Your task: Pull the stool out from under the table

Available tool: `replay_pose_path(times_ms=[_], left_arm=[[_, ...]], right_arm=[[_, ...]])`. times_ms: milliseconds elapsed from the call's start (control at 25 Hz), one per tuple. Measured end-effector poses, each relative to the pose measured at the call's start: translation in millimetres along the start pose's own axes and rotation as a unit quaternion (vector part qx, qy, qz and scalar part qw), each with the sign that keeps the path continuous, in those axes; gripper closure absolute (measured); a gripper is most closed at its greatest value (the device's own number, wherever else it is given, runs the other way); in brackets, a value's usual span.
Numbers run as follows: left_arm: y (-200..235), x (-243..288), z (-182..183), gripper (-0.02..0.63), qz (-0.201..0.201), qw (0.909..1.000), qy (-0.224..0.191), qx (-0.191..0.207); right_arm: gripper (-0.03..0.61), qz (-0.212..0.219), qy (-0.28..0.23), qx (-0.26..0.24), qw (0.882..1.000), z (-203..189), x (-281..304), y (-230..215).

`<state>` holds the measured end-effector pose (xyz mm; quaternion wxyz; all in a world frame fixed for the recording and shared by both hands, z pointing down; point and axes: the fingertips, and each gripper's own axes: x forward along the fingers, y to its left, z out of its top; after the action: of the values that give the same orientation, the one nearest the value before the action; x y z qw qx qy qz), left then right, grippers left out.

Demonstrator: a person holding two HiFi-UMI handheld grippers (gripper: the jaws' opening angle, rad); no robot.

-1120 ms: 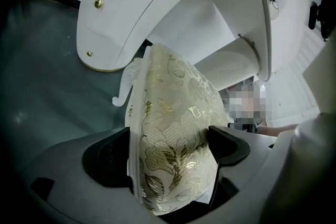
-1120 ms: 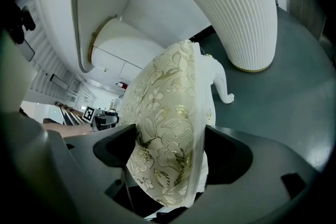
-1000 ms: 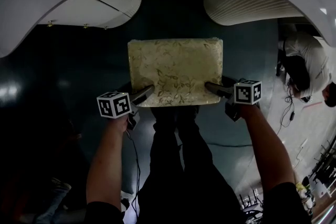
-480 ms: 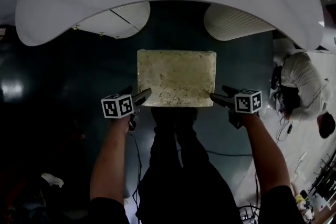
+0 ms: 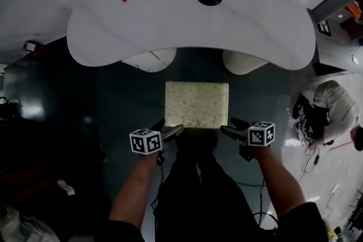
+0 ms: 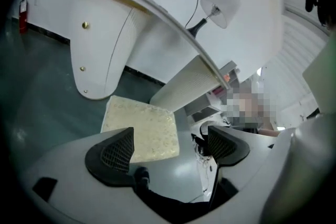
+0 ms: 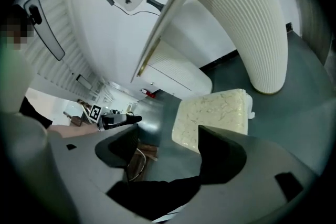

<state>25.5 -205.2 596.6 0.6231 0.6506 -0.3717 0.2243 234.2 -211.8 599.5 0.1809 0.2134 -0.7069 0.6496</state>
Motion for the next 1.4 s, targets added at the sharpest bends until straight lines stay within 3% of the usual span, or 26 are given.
replay_pose_path(times_ms=[200, 280, 640, 960, 1200, 1280, 1320, 1360, 1400], left_arm=[[-68.5, -62.9, 24.3, 0.169, -0.032, 0.9983, -0.049, 0.007], [-86.5, -84.9, 28.2, 0.201, -0.039, 0.9971, -0.063, 0.015], [-143.8, -202.8, 18.9, 0.312, -0.074, 0.9841, -0.131, 0.094], [-181.2, -319.2, -17.3, 0.413, -0.100, 0.9590, -0.184, 0.191], [-206.2, -384.1, -21.4, 0.489, -0.104, 0.9383, -0.228, 0.239], [-216.5, -398.9, -18.2, 0.501, -0.096, 0.9284, -0.240, 0.267], [-222.3, -406.0, -16.8, 0.509, -0.091, 0.9226, -0.247, 0.282], [-228.4, -413.0, -15.2, 0.521, -0.088, 0.9167, -0.254, 0.296], [-234.7, -420.0, -13.3, 0.532, -0.086, 0.9108, -0.262, 0.307]], right_arm=[[0.229, 0.036, -0.018, -0.042, 0.998, 17.4, -30.2, 81.3], [0.229, 0.044, -0.024, -0.055, 0.997, 17.6, -41.8, 108.2], [0.230, 0.074, -0.070, -0.108, 0.989, -2.3, -69.7, 246.2], [0.233, 0.081, -0.165, -0.164, 0.969, -28.5, -82.1, 384.1], [0.243, 0.061, -0.226, -0.214, 0.948, -38.6, -106.7, 456.3], [0.292, 0.044, -0.241, -0.246, 0.938, -38.0, -118.8, 472.2], [0.377, 0.033, -0.247, -0.262, 0.932, -38.3, -126.2, 477.2], [0.418, 0.025, -0.255, -0.275, 0.927, -37.9, -134.0, 483.1], [0.426, 0.022, -0.265, -0.284, 0.921, -36.8, -141.9, 490.6]])
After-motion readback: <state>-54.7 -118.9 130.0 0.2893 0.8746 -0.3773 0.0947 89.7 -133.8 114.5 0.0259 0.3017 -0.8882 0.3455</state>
